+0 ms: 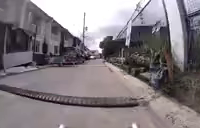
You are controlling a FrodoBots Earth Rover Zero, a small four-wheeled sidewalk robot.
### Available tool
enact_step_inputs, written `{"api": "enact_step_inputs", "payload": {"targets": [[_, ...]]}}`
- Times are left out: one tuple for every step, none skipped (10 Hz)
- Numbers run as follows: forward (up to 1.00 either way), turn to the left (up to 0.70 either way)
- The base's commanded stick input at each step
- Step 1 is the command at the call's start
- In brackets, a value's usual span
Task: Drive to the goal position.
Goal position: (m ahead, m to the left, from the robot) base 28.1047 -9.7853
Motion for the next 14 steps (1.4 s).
{"api": "enact_step_inputs", "payload": {"targets": [[1.00,0.02],[1.00,0.02],[1.00,0.02],[0.83,0.02],[0.72,0.02],[0.55,0.02],[0.40,0.02],[0.47,0.02],[0.50,0.02],[0.52,0.02],[0.60,0.02],[0.91,0.02],[1.00,0.02],[1.00,0.02]]}}
